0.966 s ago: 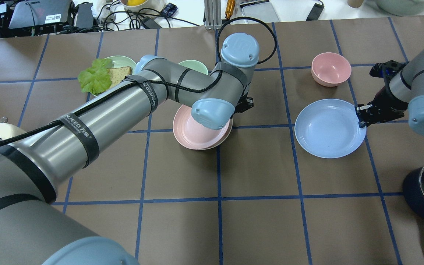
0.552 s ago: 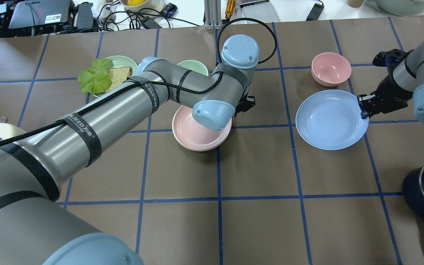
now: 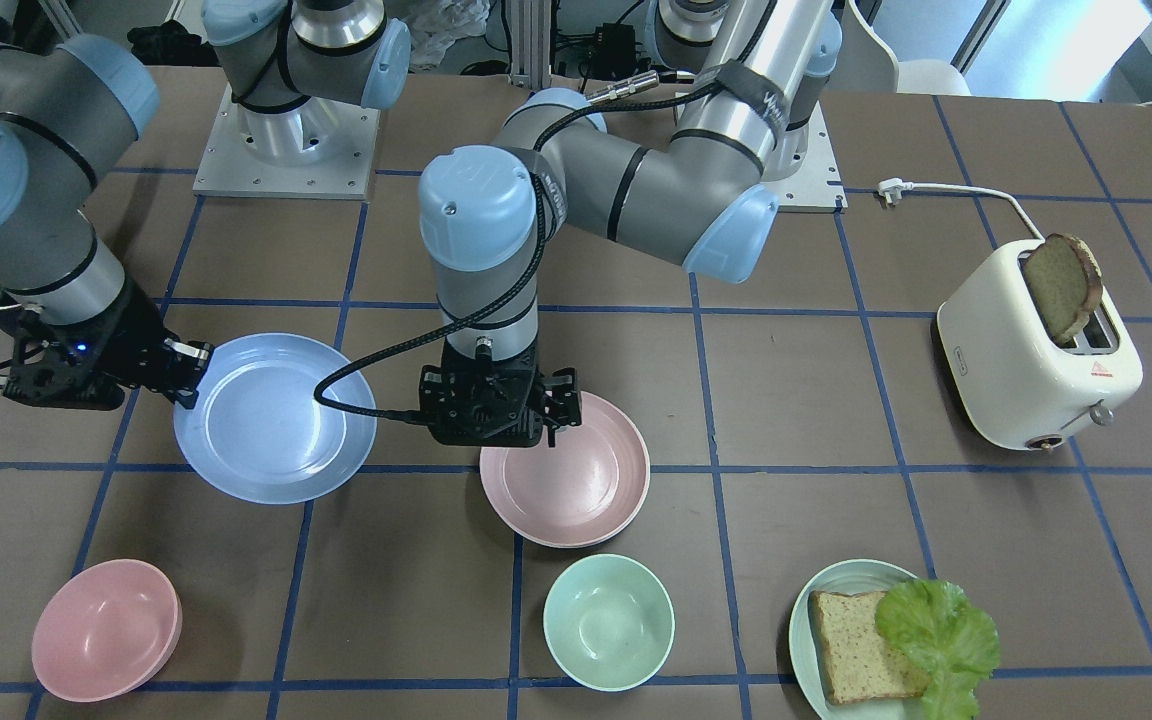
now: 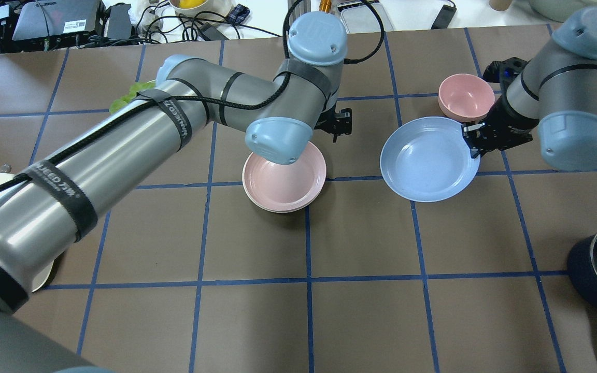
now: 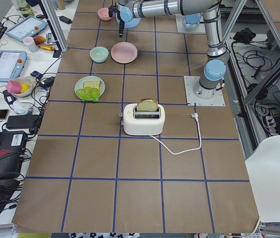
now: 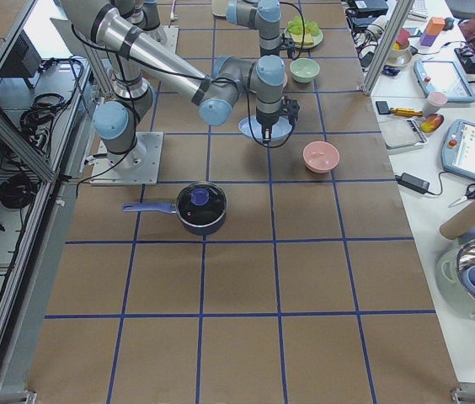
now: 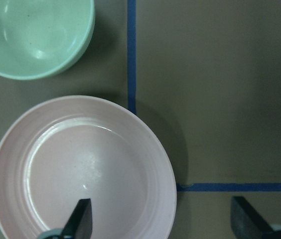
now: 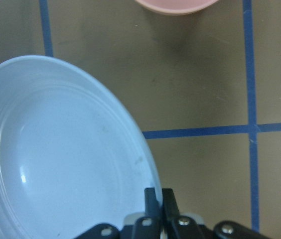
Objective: Stack three plates with pink and blue
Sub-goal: 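Release pink plate and raise left gripper while right carries blue plate over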
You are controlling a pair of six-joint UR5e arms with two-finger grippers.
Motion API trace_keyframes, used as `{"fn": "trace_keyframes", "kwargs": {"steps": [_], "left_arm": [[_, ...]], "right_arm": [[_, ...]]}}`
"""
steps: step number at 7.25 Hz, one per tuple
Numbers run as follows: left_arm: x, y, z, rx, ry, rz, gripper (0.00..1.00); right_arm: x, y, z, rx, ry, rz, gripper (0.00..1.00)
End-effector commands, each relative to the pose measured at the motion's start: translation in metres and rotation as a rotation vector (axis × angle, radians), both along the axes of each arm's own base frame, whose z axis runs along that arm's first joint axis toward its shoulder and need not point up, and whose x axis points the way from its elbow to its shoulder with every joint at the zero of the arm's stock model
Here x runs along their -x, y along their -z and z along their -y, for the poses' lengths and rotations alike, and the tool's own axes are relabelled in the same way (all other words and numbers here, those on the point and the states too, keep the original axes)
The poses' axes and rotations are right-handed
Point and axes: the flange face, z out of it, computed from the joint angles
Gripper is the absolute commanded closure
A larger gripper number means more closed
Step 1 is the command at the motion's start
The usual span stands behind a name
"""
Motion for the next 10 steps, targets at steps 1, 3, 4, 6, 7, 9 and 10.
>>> {"fn": "trace_keyframes", "kwargs": {"steps": [1,3,4,6,7,9,10], "left_arm": [[-0.069,-0.056,0.000,-0.071,0.046,-0.004,0.00],[-0.137,-0.110,-0.013,-0.117,0.013,-0.032,0.00],[-0.159,-0.143,-0.032,-0.123,0.034,-0.044,0.00],[-0.188,-0.187,-0.065,-0.119,0.001,-0.060,0.00],[-0.216,-0.189,-0.056,-0.112,-0.055,-0.056,0.00],[-0.227,-0.189,-0.053,-0.112,-0.083,-0.064,0.00],[-0.228,-0.191,-0.054,-0.110,-0.083,-0.058,0.00]], "right_arm": [[-0.052,0.002,-0.004,-0.007,0.009,0.007,1.00],[-0.095,-0.002,-0.011,-0.002,0.057,0.011,1.00],[-0.137,-0.002,-0.011,0.063,0.064,0.020,1.00],[-0.223,0.032,-0.021,0.086,0.087,0.040,1.00],[-0.251,0.039,-0.030,0.081,0.056,0.035,1.00],[-0.264,0.044,-0.032,0.071,0.081,0.043,1.00],[-0.266,0.053,-0.023,0.074,0.067,0.045,1.00]]}}
